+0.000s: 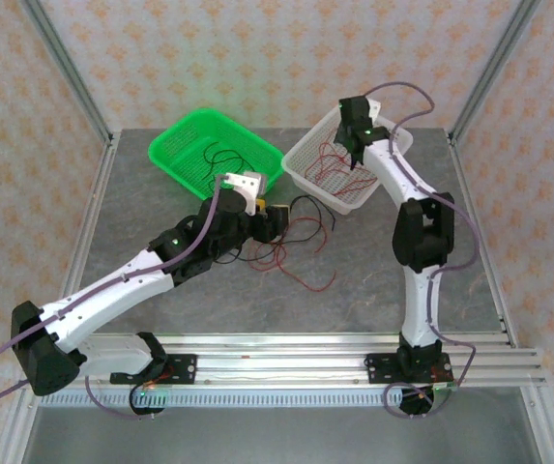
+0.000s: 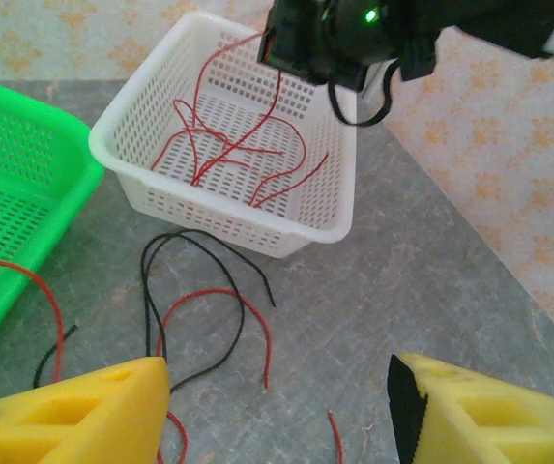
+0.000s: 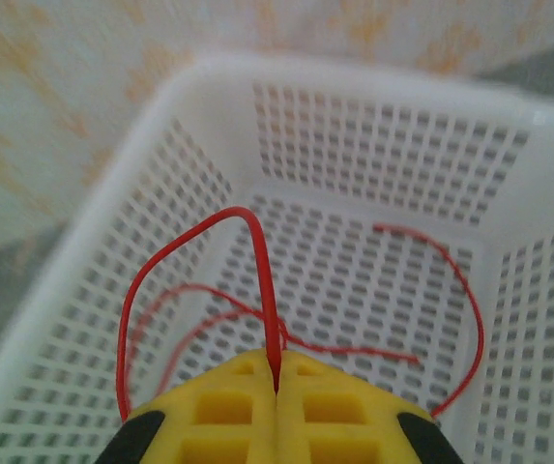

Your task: Untangle the cables

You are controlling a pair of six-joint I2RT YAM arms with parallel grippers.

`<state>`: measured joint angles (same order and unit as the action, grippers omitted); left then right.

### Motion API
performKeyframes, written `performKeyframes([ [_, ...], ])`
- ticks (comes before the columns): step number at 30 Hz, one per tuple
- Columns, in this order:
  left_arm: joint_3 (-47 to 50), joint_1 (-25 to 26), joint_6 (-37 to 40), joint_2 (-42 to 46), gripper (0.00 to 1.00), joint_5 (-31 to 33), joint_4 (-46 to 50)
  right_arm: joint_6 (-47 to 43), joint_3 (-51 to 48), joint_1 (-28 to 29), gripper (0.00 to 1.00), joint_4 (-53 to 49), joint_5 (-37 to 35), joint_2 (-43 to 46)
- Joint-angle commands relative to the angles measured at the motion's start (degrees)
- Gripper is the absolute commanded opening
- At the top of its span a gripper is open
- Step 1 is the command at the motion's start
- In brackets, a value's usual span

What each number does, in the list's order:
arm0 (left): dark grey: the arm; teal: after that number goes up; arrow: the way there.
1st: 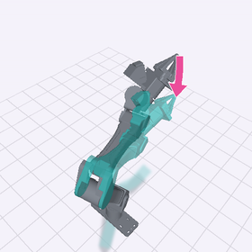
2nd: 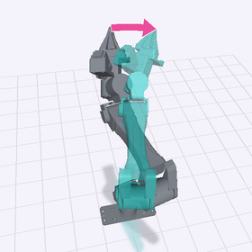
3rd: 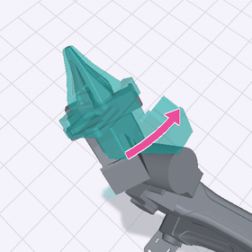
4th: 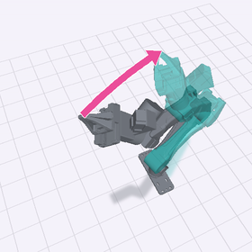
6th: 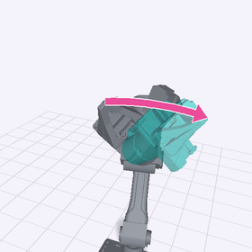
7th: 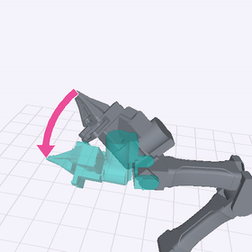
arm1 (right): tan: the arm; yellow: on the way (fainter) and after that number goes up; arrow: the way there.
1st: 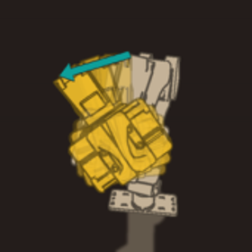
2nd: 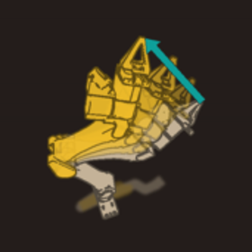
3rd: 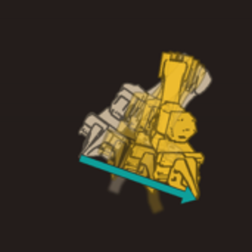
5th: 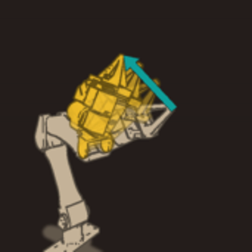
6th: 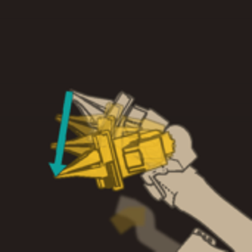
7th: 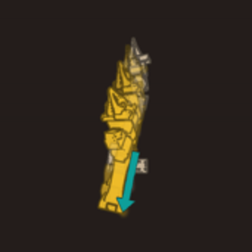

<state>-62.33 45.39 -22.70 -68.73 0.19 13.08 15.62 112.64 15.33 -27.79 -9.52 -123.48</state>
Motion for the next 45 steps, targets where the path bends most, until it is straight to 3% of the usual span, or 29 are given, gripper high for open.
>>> performKeyframes([
  [1, -0.1, 0.0, -2.1, 1.4, 0.62, -0.8, 2.5, 2.3, 2.9, 0.0, 0.00, -6.3, -1.1, -2.0],
  [11, -0.4, 0.0, -4.3, 3.9, 0.61, -0.4, 6.0, 3.5, 9.9, -0.7, 0.00, -10.7, -5.1, -10.6],
  [19, 2.8, 0.0, -8.8, 6.5, 0.59, 4.4, 13.1, 3.4, 14.4, -1.1, 0.41, -13.1, -3.4, -11.6],
  [23, 6.2, 0.0, -10.5, 6.5, 0.57, 5.2, 14.5, 3.4, 14.6, -1.0, 0.49, -13.2, -2.3, -9.2],
  [28, 10.0, 0.0, -13.7, 5.2, 0.55, 4.8, 14.0, 3.7, 13.1, -1.1, 0.50, -13.5, -0.4, -4.4],
  [34, 13.7, 0.0, -14.8, 2.7, 0.55, 5.0, 12.3, 3.7, 2.9, 0.0, 0.54, -9.9, 3.6, 6.0],
  [45, 17.2, -1.6, -13.9, -8.3, 0.54, 5.5, 7.5, 5.4, -29.5, 5.9, 0.54, 2.6, 12.8, 31.0],
])
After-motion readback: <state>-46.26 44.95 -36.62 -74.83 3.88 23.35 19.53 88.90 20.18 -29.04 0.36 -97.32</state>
